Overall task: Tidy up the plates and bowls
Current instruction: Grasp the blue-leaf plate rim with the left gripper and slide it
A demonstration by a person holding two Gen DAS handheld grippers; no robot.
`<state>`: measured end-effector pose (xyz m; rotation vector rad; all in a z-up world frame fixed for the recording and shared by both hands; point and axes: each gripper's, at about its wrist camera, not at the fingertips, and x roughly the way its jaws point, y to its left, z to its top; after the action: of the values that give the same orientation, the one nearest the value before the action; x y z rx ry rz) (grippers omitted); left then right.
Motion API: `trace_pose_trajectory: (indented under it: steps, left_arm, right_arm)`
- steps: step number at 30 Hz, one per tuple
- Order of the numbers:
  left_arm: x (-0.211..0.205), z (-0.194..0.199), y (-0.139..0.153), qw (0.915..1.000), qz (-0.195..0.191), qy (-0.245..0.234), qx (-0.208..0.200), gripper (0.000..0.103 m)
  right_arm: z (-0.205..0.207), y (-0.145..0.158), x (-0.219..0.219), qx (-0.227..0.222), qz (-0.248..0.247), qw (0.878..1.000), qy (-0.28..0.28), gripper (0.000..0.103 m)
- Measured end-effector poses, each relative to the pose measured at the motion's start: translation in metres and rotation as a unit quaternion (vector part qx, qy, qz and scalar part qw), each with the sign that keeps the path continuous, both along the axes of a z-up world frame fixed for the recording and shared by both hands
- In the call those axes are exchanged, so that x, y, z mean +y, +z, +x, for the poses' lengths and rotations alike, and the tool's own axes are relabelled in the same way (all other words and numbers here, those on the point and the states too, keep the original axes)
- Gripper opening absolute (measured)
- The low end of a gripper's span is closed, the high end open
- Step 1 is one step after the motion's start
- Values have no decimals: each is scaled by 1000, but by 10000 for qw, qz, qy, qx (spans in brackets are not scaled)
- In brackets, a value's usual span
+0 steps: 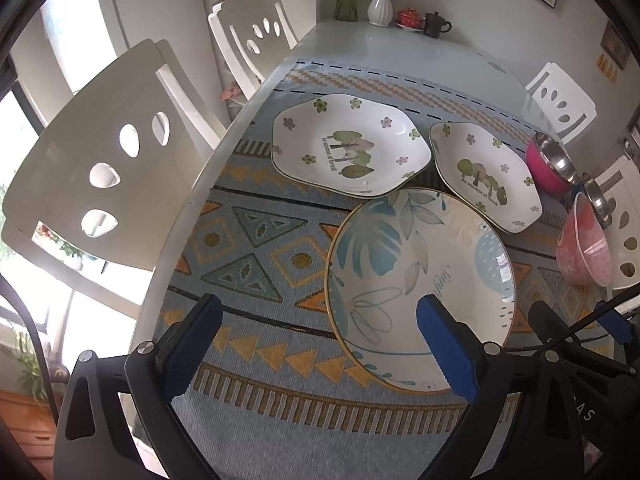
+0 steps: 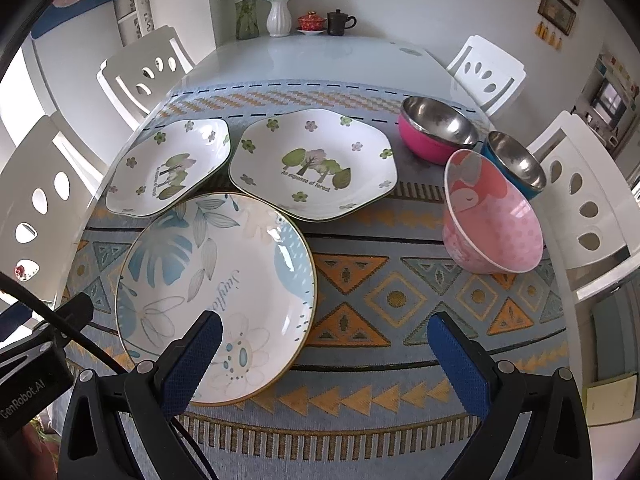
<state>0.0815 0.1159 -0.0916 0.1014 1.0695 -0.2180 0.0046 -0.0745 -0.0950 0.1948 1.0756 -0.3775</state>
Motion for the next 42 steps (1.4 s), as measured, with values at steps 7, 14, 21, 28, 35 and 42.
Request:
trace_pose_trajectory:
  steps: [7,14,21,28,35,42]
  left_arm:
    - [1,14,-17,9999,-37,-94,121,97]
    - [-1,37,-53,9977,-134,-404,530,82]
    - [-1,45,-72,9961,-268,-427,719,74]
    - [4,52,-86,9891,-846,-551,1072,34]
    - [-3,52,-85,9865,-1013,-728,1058,22]
    - [5,49,-81,9847,-1068,-977,974,22]
  right_arm:
    - [6,-16,-12,106,511,9986,68,89]
    - [12,-37,-30,-24,1102,9935,293,76]
    - [21,-62,-46,129,1477,9888,193,49]
    - [28,-78,-54,19,1904,9814,257,27]
    - [33,-88,-52,-38,2188,9752,327,16]
    - [28,-85,-52,-83,2308,9712,589,16]
